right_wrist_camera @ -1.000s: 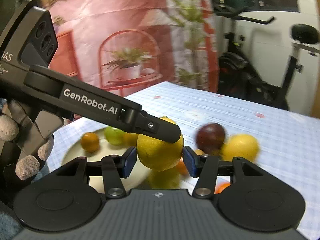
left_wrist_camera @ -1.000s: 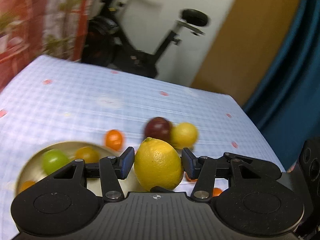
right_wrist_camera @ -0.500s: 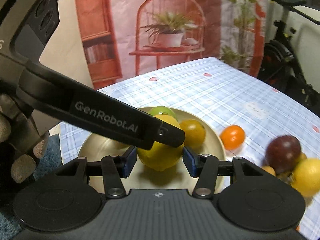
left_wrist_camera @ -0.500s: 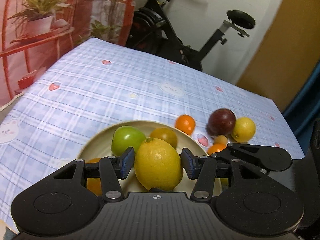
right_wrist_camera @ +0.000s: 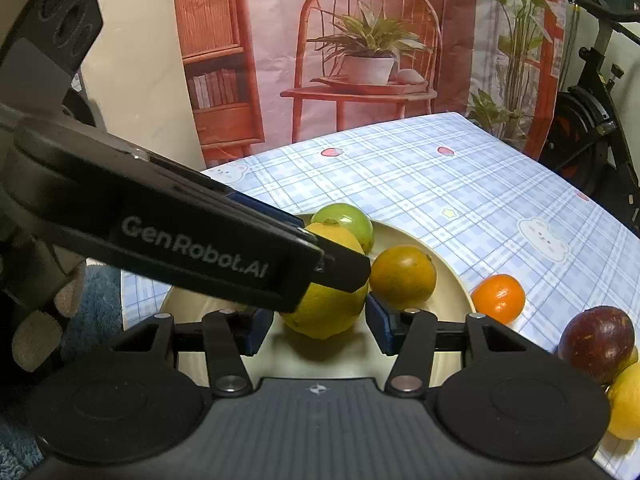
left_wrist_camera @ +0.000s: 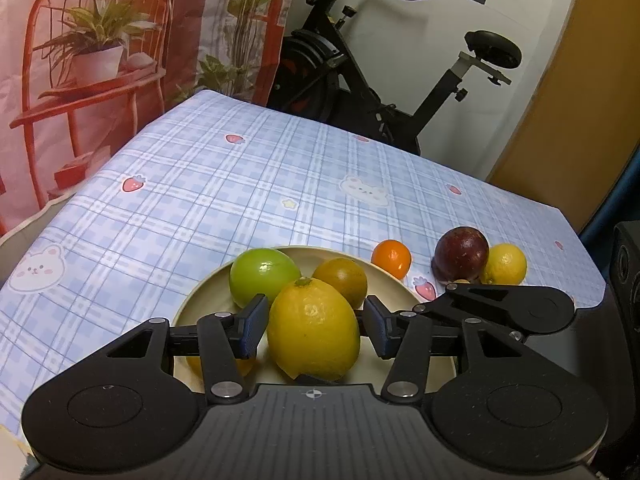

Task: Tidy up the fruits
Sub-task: 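Carry the lemon over the cream plate and open the left gripper, then move both grippers back toward the loose tangerines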

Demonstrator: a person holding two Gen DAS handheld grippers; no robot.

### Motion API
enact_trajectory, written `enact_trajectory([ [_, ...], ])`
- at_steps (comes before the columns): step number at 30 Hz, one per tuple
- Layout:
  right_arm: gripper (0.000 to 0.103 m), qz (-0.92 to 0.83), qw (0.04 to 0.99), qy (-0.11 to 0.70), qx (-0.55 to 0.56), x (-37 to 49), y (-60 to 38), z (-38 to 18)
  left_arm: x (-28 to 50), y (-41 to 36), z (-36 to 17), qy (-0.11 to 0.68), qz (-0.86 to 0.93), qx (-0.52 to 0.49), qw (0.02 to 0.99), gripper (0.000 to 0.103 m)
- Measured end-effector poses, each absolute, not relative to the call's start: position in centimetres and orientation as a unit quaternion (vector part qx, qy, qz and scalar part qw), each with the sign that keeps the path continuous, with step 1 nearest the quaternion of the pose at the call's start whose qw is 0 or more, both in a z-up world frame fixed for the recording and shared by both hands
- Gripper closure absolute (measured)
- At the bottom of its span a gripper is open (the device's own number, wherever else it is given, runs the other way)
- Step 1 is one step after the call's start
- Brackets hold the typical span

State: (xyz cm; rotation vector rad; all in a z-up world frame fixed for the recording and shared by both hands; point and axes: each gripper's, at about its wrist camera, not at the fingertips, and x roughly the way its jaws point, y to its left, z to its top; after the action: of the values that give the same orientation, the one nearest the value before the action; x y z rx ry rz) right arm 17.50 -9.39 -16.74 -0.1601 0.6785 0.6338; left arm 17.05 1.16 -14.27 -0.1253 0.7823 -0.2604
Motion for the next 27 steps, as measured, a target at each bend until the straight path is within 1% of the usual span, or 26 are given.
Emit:
enact_trajectory([
  [14,0.049,0.264,0.914,0.304,-0.049,15.2,-11.9,-15.9,16.1,1.2,-13.5,0.359,-0.110,-0.066,0.924,0.048],
  [22,0.048,0.201,0.944,0.262,0.016,11.7,-17.1,-14.4,15.0,0.5,-12.5,0.332,-0.133,-0.080,0.930,0.048],
  [27,0.048,0.134,0.963,0.232,0.019,8.0,-20.6,-14.2,13.9,-1.6,-12.4,0.315,-0.167,-0.074,0.931,0.048],
])
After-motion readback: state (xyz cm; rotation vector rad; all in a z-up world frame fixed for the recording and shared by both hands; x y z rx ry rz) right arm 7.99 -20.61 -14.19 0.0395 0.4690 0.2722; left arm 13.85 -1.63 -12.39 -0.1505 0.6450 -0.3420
